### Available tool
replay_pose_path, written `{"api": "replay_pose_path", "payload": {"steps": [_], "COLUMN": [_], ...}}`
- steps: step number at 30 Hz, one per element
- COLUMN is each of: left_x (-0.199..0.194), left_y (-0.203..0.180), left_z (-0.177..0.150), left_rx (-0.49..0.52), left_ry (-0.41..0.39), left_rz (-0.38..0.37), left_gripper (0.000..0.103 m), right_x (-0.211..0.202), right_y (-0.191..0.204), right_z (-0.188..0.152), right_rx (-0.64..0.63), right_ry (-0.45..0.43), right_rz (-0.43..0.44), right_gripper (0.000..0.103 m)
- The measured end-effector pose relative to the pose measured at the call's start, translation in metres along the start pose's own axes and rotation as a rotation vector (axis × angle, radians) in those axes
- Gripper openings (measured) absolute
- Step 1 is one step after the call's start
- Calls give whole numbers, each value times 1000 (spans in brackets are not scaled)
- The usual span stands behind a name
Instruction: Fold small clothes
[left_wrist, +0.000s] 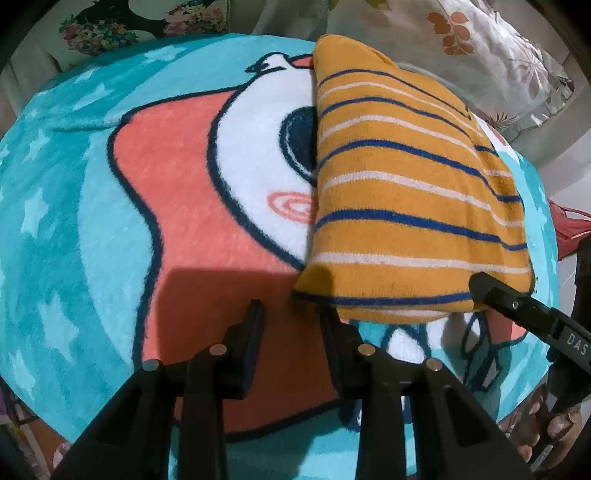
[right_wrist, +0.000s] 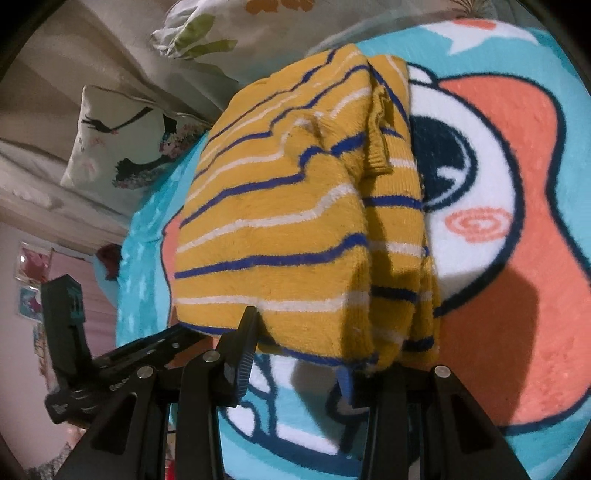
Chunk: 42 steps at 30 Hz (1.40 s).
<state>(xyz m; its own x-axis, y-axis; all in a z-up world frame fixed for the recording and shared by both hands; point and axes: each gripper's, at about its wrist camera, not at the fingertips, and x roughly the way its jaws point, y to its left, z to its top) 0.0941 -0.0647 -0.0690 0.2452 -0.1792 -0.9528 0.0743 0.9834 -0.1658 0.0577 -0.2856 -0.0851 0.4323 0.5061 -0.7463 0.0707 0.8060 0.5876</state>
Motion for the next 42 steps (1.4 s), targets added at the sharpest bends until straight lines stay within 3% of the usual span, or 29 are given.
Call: {"api": "replay_pose_path", "payload": {"steps": [8,13,17,21,28,37,42], "left_x": [-3,-21,-41,-62,-88,-130,-154], "left_y": [18,34,35,41,56,69,70], "left_z": [1,-2,-10,-19,-27,-43,-55], "left_rx": [-55,-42,-12,32,55,62,89], "left_ry": [-13,-53,-119,-188,-249,-386,-462], "left_rz": [54,135,247,361,331,251,199], "left_gripper": [32,34,67,79,83,83,90], "right_x": [-2,-13,-26,-44,-72,-54,-47], "right_y": [6,0,-11,-14,3,52,79], "right_z": [-1,-4,-10,-20,-28,-47,-61], "right_rx": [-27,2,43,75,90,-11,-68], "right_ry": [-17,-42,-64,-106,-214,-186,-176], "right_rz": [-77,-131,-176,-264,-324,-357,-377], "right_gripper": [43,44,44,49,56,57,60]}}
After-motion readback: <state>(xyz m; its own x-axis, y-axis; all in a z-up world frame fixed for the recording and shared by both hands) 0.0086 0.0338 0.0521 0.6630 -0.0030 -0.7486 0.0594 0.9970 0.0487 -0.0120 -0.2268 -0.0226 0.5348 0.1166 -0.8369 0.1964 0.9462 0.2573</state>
